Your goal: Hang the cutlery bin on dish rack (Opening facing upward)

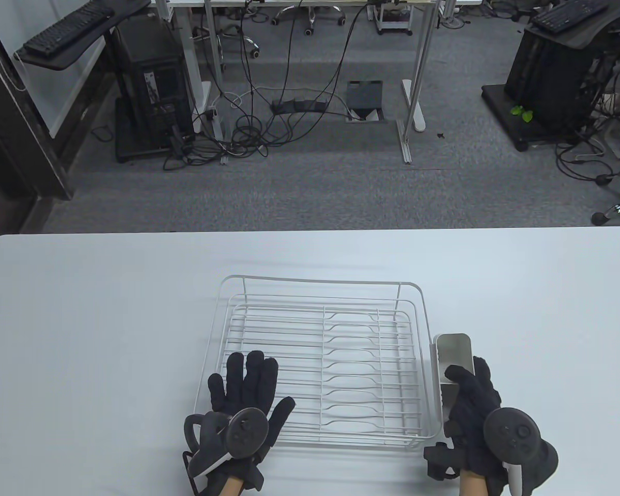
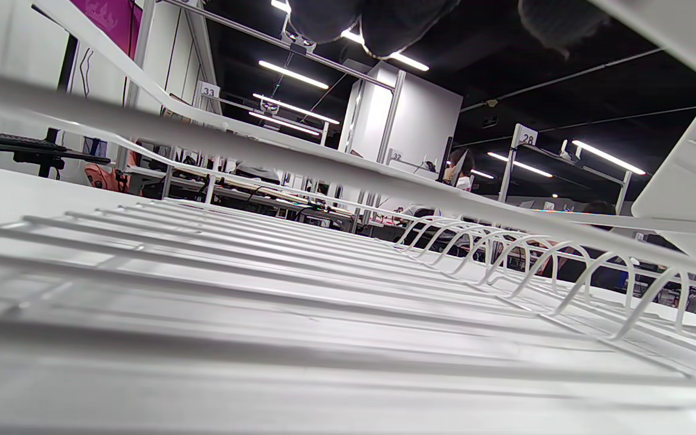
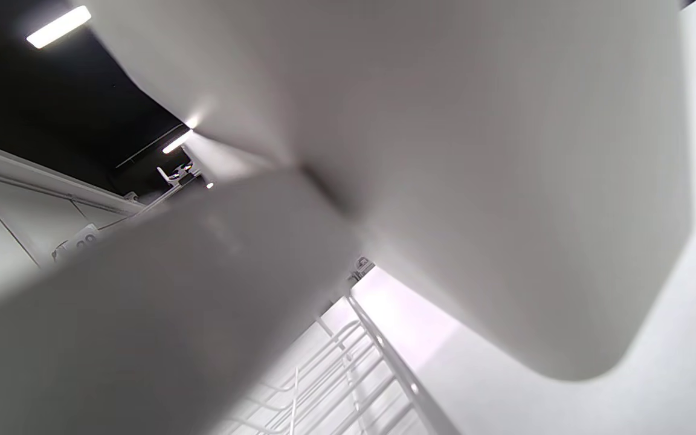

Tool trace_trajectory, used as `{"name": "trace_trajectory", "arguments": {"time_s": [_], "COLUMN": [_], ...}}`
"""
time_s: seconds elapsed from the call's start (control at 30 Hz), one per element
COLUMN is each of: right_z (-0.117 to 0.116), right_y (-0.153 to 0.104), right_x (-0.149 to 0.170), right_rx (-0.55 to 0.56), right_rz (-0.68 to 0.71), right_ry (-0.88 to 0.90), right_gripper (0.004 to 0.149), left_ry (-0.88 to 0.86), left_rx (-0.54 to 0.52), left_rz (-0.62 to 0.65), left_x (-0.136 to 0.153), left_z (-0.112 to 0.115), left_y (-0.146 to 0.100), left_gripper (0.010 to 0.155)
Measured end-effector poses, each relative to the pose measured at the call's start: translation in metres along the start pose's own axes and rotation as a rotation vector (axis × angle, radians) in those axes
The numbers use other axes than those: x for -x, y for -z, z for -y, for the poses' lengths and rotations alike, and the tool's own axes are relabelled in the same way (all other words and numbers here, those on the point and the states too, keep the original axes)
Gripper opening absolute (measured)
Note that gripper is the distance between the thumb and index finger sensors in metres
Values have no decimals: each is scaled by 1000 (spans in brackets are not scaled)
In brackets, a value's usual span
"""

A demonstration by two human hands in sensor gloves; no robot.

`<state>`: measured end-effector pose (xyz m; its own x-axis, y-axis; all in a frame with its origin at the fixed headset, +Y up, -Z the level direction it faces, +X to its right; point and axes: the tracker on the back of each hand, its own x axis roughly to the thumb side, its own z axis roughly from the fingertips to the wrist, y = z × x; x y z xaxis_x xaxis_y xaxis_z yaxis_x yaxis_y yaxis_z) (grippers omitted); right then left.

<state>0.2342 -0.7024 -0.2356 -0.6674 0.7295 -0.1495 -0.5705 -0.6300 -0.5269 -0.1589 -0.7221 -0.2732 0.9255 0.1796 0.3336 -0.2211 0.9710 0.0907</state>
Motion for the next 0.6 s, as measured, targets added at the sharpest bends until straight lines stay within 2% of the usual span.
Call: {"name": "trace_trajectory", "arguments": {"time_s": [0.27,0.6], "right_z": [-3,-4], "right_y": [4,5], "right_x": [13,15], "right_rx": [-50,-73], "right_rz": [-85,-113], "right_ry": [50,40], "right_gripper": [36,37], "left_ry": [0,0], "left_rx": [0,0], "left_rz": [0,0], "left_x": [0,0], "left_z": [0,0], "left_y": [0,0], "left_gripper": [76,76]}}
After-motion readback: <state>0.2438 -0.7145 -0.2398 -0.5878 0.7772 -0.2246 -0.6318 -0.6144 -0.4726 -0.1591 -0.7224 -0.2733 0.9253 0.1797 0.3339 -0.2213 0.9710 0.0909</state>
